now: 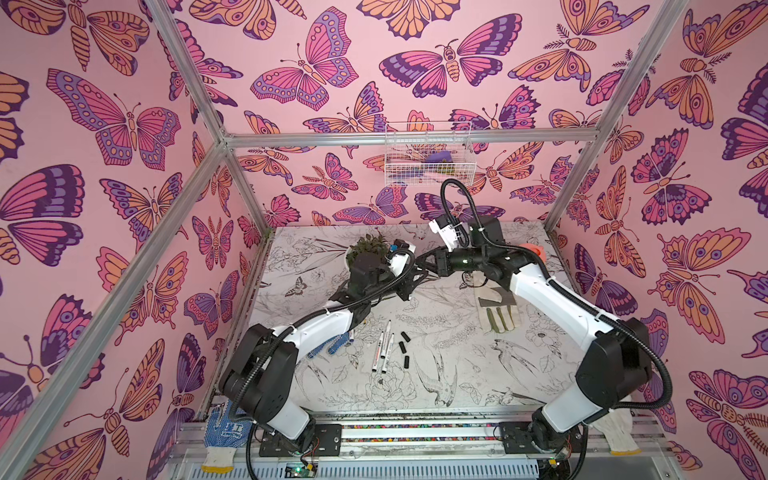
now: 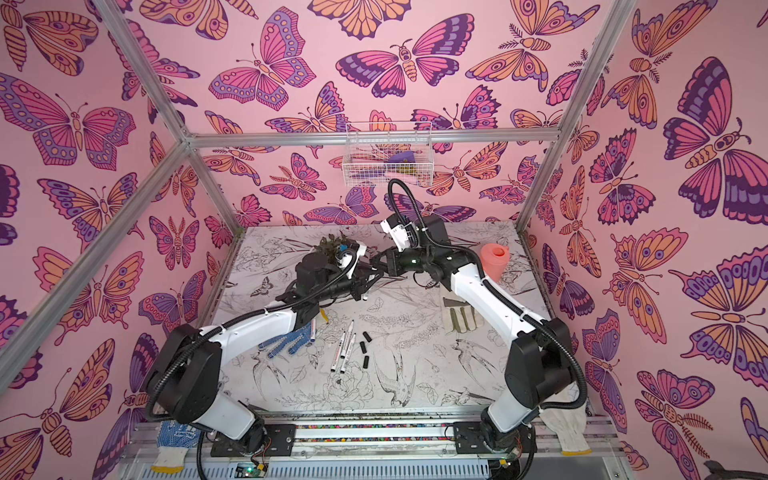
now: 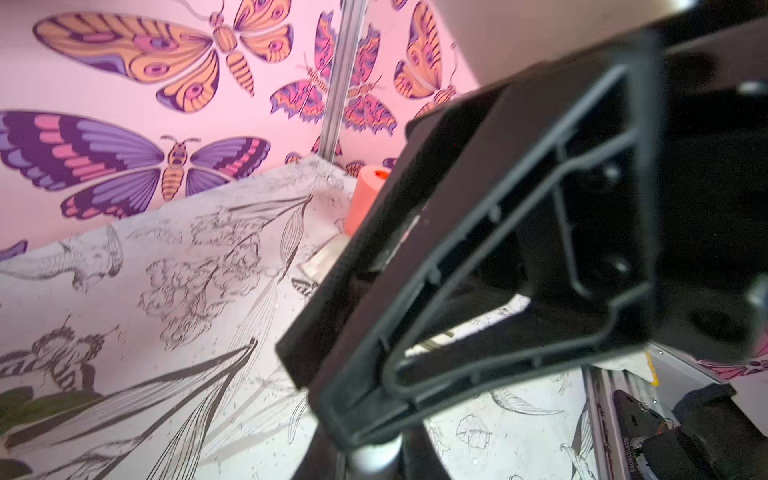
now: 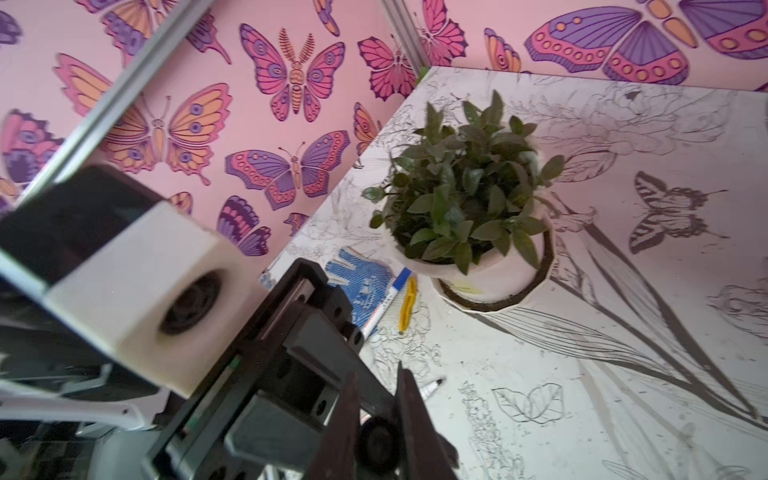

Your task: Insert the pens into the pen caps

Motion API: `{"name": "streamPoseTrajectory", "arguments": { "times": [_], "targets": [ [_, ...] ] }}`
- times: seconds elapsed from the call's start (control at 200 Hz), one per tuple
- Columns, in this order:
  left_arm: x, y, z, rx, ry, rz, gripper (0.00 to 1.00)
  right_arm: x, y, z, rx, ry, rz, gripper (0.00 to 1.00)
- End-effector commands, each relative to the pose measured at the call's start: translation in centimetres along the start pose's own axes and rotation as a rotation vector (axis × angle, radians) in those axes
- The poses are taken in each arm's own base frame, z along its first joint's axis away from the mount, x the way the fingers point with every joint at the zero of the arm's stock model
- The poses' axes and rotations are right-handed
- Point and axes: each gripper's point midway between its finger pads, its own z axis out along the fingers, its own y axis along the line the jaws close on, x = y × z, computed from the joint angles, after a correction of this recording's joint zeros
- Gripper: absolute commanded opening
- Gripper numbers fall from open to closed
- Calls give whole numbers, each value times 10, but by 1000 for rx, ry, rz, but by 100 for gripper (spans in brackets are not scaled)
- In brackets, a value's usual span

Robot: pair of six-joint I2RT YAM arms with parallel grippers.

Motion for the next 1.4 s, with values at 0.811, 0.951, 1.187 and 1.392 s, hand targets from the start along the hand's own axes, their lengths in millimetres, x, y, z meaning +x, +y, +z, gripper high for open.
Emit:
{"name": "streamPoseTrajectory", "arguments": {
  "times": [0.811, 0.951, 1.187, 1.392],
  "targets": [
    [63, 67, -156, -679, -139, -352, 0, -4, 5, -74, 60, -143, 246, 50],
    [107, 93, -200, -888, 76, -452, 0, 1, -2, -70, 75, -126, 260, 50],
    [154, 117, -196, -921, 368, -527, 0, -3, -8, -61, 57, -119, 294, 48],
    [180, 140, -196, -979, 510, -465, 0, 1, -8, -61, 61, -109, 286, 48]
  ]
}}
